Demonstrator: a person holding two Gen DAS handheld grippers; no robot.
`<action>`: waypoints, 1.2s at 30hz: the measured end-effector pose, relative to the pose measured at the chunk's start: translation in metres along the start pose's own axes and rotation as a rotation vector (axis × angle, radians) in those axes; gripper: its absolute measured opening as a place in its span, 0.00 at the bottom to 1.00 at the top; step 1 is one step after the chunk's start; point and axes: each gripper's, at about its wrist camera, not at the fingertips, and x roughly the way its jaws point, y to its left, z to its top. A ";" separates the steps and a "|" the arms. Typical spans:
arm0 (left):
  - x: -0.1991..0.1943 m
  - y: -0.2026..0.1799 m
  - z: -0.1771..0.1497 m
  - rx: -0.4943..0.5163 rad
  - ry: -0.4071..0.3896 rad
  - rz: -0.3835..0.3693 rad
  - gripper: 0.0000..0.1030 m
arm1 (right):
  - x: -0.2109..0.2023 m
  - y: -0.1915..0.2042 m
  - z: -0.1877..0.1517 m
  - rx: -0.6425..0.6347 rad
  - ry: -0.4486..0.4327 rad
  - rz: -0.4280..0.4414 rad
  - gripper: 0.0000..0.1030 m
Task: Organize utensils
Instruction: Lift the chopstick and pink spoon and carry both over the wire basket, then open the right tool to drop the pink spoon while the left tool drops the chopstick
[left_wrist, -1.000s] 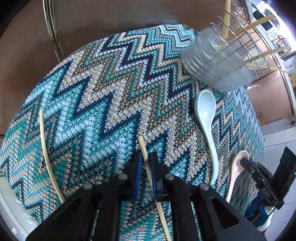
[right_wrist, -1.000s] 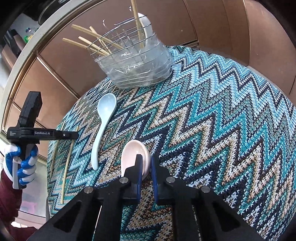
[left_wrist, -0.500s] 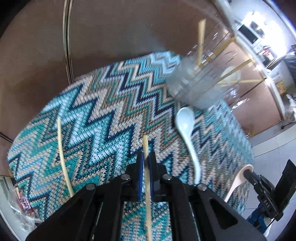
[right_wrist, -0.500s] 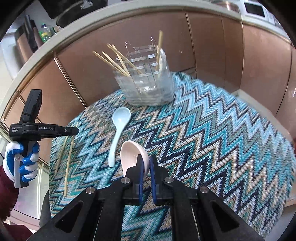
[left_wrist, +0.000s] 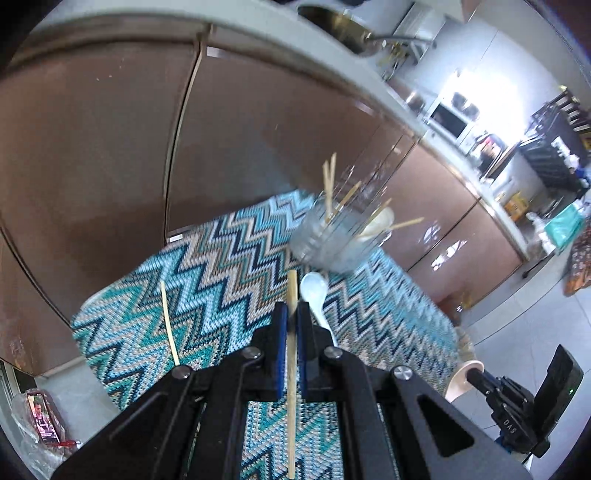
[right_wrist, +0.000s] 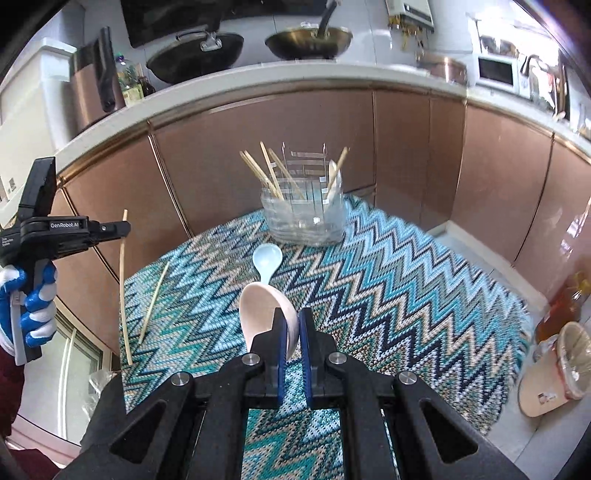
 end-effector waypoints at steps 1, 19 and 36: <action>-0.011 -0.003 0.002 0.005 -0.025 -0.006 0.04 | -0.009 0.004 0.002 -0.005 -0.019 -0.009 0.07; -0.038 -0.092 0.147 0.115 -0.479 -0.030 0.04 | 0.000 0.014 0.159 -0.073 -0.384 -0.159 0.07; 0.143 -0.112 0.173 0.150 -0.573 0.029 0.04 | 0.167 -0.030 0.191 -0.072 -0.489 -0.303 0.07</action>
